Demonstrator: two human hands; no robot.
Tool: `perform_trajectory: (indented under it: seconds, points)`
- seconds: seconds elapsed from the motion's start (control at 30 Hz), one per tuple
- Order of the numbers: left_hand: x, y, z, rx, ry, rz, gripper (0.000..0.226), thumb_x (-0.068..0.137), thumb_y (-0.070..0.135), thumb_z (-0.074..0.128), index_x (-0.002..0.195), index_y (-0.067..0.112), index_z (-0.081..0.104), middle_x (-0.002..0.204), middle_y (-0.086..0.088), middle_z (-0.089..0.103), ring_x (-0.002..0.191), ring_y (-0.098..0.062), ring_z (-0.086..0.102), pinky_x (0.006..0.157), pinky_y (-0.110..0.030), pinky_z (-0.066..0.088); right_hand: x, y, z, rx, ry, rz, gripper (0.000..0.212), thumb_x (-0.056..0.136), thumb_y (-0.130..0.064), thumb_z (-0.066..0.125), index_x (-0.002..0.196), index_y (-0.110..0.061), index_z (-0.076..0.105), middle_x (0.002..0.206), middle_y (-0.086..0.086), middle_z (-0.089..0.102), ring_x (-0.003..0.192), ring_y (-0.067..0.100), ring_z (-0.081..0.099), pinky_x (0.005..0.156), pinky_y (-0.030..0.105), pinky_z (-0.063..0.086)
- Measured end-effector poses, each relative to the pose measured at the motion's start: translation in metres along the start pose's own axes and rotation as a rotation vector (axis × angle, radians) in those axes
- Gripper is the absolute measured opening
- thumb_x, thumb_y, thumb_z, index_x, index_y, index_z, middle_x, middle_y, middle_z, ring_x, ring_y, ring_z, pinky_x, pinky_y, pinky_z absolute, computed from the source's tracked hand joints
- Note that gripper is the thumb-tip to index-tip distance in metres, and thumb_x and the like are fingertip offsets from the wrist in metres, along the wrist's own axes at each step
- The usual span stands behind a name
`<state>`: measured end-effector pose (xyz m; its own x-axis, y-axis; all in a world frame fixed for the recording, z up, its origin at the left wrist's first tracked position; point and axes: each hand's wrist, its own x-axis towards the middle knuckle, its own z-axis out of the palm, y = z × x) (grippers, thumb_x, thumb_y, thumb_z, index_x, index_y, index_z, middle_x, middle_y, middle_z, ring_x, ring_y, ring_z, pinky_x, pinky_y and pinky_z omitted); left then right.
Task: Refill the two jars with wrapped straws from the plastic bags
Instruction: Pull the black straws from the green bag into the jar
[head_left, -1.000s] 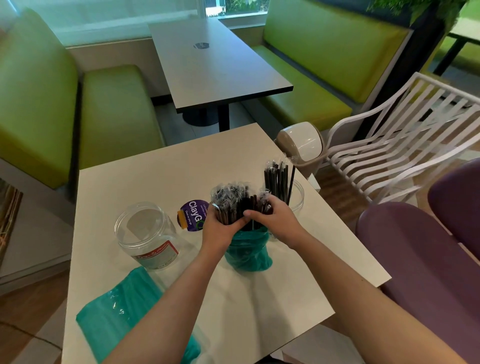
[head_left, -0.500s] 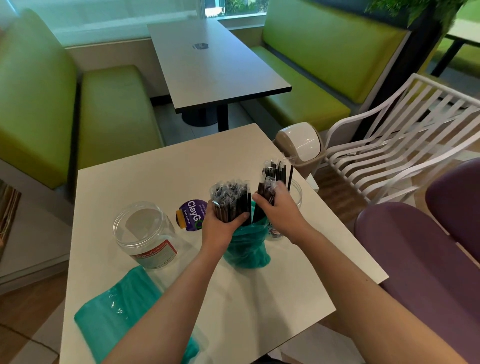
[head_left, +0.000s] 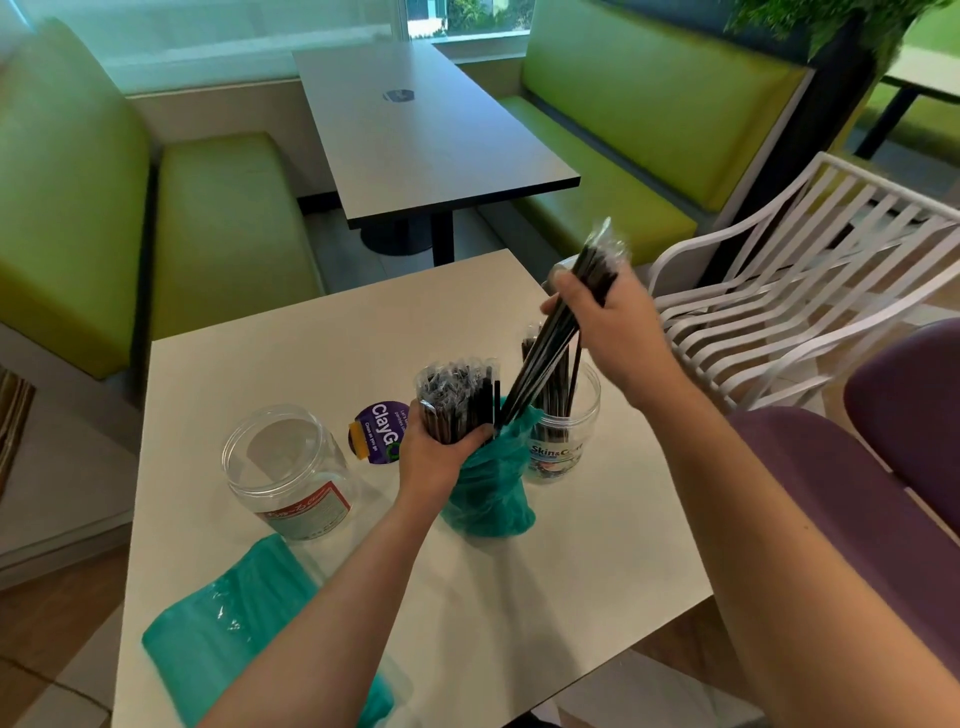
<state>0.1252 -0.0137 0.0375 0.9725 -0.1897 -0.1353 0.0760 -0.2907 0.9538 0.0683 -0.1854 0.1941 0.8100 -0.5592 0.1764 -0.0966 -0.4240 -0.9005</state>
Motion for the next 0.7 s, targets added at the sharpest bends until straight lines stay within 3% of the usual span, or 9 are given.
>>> perform_trajectory:
  seconds: [0.17,0.27,0.3,0.33,0.4,0.57,0.7]
  points:
    - [0.0,0.003,-0.001,0.013,0.006,-0.007,0.079,0.066,0.034,0.088,0.131,0.02,0.045,0.122,0.005,0.057,0.118,-0.018,0.052,0.097,-0.029,0.041,0.014,-0.014,-0.022,-0.075,0.222,-0.035,0.022,0.098,-0.037,0.053,0.107,-0.017,0.05,0.072,-0.015,0.059,0.066,-0.004,0.061,0.069,0.028,0.055]
    - [0.001,0.003,-0.001,0.016,0.013,-0.013,0.08,0.066,0.035,0.088,0.131,0.02,0.045,0.125,0.003,0.057,0.118,-0.017,0.053,0.1,-0.033,0.043,0.02,-0.007,-0.025,-0.133,0.298,-0.034,0.031,0.099,-0.036,0.052,0.117,-0.011,0.05,0.077,-0.015,0.058,0.064,-0.014,0.059,0.063,0.012,0.052]
    - [0.001,0.003,-0.001,0.012,0.012,-0.013,0.079,0.066,0.035,0.088,0.13,0.02,0.045,0.122,0.005,0.057,0.116,-0.016,0.053,0.1,-0.032,0.044,0.021,-0.004,-0.024,-0.159,0.31,-0.029,0.035,0.099,-0.038,0.051,0.12,-0.011,0.049,0.081,-0.012,0.061,0.069,-0.011,0.061,0.067,0.014,0.053]
    - [0.001,0.004,-0.001,0.008,0.01,-0.013,0.079,0.065,0.034,0.089,0.13,0.021,0.045,0.119,0.007,0.056,0.113,-0.015,0.053,0.099,-0.031,0.044,0.022,0.002,-0.022,-0.185,0.316,-0.03,0.037,0.098,-0.041,0.051,0.121,-0.012,0.049,0.087,-0.007,0.065,0.077,-0.003,0.065,0.075,0.024,0.056]
    - [0.001,0.004,-0.001,0.0,0.007,-0.012,0.078,0.066,0.033,0.089,0.129,0.021,0.046,0.114,0.009,0.055,0.109,-0.011,0.051,0.097,-0.028,0.043,0.022,0.014,-0.015,-0.242,0.288,-0.016,0.04,0.097,-0.045,0.05,0.122,-0.013,0.048,0.103,0.005,0.068,0.093,0.021,0.067,0.084,0.044,0.055]
    - [0.001,0.004,-0.001,-0.014,0.002,-0.019,0.079,0.065,0.033,0.089,0.13,0.02,0.046,0.117,0.008,0.056,0.109,-0.012,0.052,0.098,-0.029,0.044,0.013,0.044,0.005,-0.424,0.123,0.066,0.045,0.099,-0.035,0.052,0.133,-0.006,0.047,0.125,0.014,0.051,0.113,0.026,0.053,0.094,0.033,0.042]
    - [0.0,0.004,-0.002,-0.009,0.009,-0.024,0.08,0.065,0.033,0.089,0.13,0.019,0.046,0.118,0.008,0.057,0.108,-0.01,0.051,0.098,-0.028,0.043,0.012,0.074,0.018,-0.424,0.021,0.175,0.051,0.096,-0.034,0.058,0.139,-0.008,0.046,0.133,0.017,0.042,0.123,0.031,0.048,0.103,0.036,0.041]
